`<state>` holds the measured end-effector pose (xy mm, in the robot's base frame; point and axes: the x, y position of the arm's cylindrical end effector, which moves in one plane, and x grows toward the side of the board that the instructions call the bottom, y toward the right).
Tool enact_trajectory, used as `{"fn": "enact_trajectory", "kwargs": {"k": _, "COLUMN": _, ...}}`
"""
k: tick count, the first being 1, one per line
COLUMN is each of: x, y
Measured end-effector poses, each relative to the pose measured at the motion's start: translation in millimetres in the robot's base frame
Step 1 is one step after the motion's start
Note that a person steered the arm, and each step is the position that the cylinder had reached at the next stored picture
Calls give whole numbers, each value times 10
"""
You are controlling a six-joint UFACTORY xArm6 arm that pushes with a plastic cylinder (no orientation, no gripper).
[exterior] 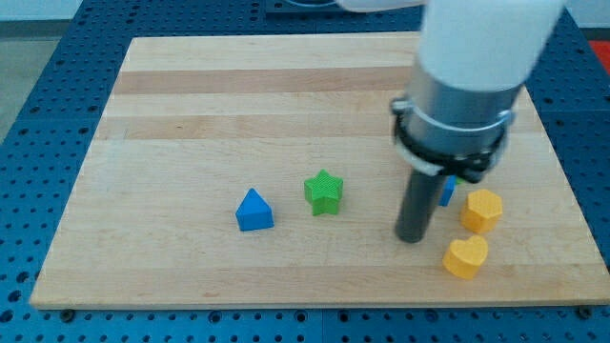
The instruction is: Place the green star at the top left of the red star
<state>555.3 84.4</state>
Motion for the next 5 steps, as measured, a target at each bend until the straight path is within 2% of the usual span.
{"fn": "enact_trajectory", "kwargs": {"k": 1, "x": 13, "y": -582}}
{"fn": "enact_trajectory", "kwargs": {"k": 2, "x": 12, "y": -841}}
{"fn": "enact_trajectory", "kwargs": {"k": 3, "x": -11, "y": -769}}
{"fn": "enact_trajectory", "kwargs": {"k": 5, "x": -587, "y": -478}}
